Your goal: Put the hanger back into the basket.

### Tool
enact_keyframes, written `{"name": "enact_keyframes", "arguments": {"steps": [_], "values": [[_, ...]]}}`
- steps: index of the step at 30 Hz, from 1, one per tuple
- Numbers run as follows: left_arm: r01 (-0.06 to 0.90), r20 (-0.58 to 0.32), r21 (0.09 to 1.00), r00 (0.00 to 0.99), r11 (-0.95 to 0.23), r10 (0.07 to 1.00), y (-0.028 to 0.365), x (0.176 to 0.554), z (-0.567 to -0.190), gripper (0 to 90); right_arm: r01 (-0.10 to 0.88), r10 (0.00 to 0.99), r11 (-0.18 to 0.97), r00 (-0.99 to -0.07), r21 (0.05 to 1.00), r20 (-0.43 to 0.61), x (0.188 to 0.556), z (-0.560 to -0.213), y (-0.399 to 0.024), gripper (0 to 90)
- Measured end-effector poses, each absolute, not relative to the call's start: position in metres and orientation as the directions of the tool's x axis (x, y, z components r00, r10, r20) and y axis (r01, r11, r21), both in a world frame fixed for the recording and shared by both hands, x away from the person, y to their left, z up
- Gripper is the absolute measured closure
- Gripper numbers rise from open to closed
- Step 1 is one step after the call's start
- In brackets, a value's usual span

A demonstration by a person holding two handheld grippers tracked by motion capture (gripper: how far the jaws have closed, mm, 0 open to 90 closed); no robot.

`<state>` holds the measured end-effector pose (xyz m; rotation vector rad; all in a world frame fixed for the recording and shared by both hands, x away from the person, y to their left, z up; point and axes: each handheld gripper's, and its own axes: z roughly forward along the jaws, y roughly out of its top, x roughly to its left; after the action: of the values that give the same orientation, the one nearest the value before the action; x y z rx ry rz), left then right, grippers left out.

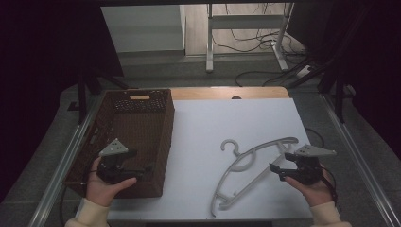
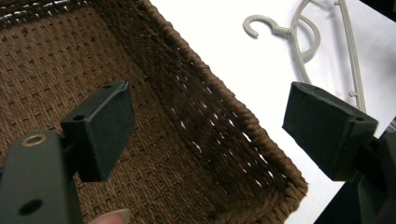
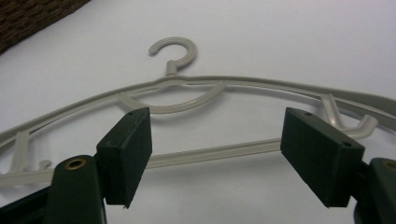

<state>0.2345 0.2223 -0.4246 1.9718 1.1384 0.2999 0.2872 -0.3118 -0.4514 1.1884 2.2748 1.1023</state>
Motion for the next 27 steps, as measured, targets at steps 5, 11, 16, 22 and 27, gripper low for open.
{"name": "enact_keyframes", "arguments": {"steps": [5,11,16,22,27], "values": [[0.61,-0.184,0.751,0.561,-0.253,0.807,0.225,0.239,-0.425,16.5,0.529,0.802,0.339,-0.595,0.778,0.055,0.292,-0.453,-0.318,25.2],[0.611,-0.185,0.749,0.567,-0.258,0.803,0.227,0.237,-0.43,16.5,0.521,0.795,0.356,-0.605,0.776,0.041,0.292,-0.452,-0.313,25.2],[0.602,-0.187,0.76,0.563,-0.244,0.805,0.232,0.234,-0.427,16.7,0.539,0.808,0.367,-0.589,0.758,0.028,0.289,-0.451,-0.307,26.1],[0.58,-0.172,0.773,0.582,-0.257,0.795,0.225,0.23,-0.418,16.7,0.543,0.805,0.376,-0.593,0.751,0.026,0.285,-0.449,-0.302,25.9],[0.577,-0.169,0.773,0.588,-0.264,0.791,0.222,0.228,-0.418,16.8,0.551,0.8,0.397,-0.599,0.734,0.017,0.285,-0.451,-0.296,25.0]]}}
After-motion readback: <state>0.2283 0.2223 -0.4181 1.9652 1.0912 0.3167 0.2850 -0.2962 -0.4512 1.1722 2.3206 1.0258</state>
